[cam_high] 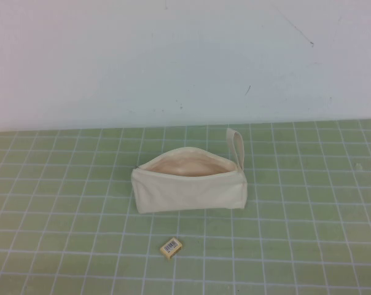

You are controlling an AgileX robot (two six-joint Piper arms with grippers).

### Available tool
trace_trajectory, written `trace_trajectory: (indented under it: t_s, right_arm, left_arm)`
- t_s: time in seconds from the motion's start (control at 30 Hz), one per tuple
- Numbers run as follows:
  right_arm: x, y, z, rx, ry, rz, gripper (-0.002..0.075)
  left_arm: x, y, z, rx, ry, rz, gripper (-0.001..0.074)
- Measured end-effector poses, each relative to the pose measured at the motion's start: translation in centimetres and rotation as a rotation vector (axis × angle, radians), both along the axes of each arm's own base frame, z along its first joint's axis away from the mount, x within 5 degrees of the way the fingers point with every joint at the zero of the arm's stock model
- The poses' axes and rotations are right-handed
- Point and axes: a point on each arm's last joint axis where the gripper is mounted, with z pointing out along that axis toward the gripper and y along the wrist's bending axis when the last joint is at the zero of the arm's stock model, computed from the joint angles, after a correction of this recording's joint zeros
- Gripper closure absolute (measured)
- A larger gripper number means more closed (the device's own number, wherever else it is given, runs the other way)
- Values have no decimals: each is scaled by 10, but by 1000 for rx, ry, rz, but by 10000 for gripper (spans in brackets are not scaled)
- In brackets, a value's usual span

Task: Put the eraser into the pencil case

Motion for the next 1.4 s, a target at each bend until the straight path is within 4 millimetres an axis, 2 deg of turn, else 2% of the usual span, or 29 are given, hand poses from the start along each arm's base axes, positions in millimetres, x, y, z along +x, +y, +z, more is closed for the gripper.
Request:
trace_trajectory:
  t_s: [1.17,1.3,1.4]
  right_arm:
    - [0,0,0,0,0,0,727]
    - [0,0,0,0,0,0,727]
    - [0,0,0,0,0,0,727]
  left_arm:
    - [0,1,0,29,-5,1,736]
    - [2,1,5,41,-81,-4,736]
    - [4,-1,20,33,-246,-14,736]
